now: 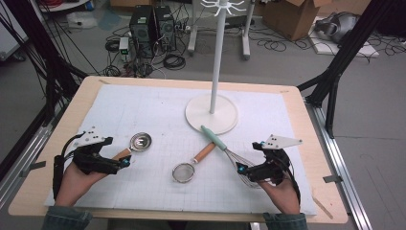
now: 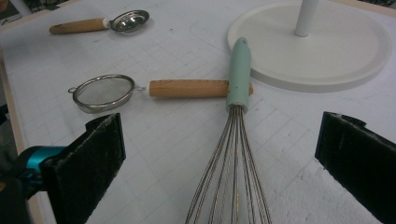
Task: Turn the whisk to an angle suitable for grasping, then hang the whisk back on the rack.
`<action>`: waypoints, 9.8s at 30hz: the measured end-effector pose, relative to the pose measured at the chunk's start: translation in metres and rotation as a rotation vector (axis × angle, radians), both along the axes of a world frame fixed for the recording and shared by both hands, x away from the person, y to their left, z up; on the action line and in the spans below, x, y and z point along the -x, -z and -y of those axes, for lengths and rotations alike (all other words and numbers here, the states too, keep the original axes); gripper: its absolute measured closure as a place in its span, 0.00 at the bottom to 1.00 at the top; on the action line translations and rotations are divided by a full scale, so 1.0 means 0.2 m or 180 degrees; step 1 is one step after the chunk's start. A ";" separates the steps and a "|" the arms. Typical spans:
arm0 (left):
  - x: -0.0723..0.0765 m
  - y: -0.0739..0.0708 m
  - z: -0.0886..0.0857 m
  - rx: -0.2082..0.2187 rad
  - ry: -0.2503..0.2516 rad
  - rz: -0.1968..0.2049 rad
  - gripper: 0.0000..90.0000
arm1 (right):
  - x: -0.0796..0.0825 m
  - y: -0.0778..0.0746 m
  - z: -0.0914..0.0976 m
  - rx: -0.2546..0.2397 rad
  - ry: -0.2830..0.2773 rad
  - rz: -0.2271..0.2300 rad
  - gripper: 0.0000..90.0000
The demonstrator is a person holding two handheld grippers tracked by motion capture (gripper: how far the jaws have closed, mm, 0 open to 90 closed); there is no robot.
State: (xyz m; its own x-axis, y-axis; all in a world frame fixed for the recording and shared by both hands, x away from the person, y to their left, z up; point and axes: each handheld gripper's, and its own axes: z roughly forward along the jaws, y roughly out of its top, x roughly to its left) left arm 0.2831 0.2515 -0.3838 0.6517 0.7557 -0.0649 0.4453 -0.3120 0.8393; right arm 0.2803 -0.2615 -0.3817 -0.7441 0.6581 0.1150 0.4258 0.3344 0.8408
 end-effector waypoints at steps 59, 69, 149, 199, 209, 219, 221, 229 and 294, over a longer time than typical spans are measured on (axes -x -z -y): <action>0.01 0.00 0.00 0.0046 0.0039 -0.0008 0.02 | -0.43 -0.02 -0.12 0.0570 -0.0213 -0.0819 0.18; 0.00 0.01 0.00 0.0044 0.0046 -0.0007 0.02 | -0.55 0.03 -0.21 0.0653 -0.0311 -0.1155 0.25; -0.01 0.00 -0.01 0.0118 0.0081 -0.0010 0.02 | -0.55 0.08 -0.29 0.0569 -0.0295 -0.1474 0.77; -0.08 -0.13 0.24 0.0503 0.0699 0.0022 0.15 | -0.35 -0.20 -0.21 -0.0659 -0.1000 -0.0437 0.77; -0.08 -0.12 0.23 0.0518 0.0686 0.0042 0.15 | -0.35 -0.23 -0.24 -0.0823 -0.1084 -0.0304 0.77; -0.11 -0.23 0.36 0.0680 0.1020 0.0094 0.22 | -0.34 -0.27 -0.34 -0.0806 -0.1298 -0.0179 0.77; -0.12 -0.27 0.39 0.0733 0.1095 0.0108 0.26 | -0.33 -0.28 -0.37 -0.0796 -0.1400 -0.0107 0.77; -0.18 -0.43 0.47 0.0956 0.1287 0.0156 0.34 | -0.31 -0.31 -0.48 -0.0773 -0.1563 -0.0001 0.77; -0.07 -0.60 0.42 0.0857 0.1146 0.0543 0.41 | -0.37 -0.56 -0.53 -0.0672 -0.1345 0.0293 0.77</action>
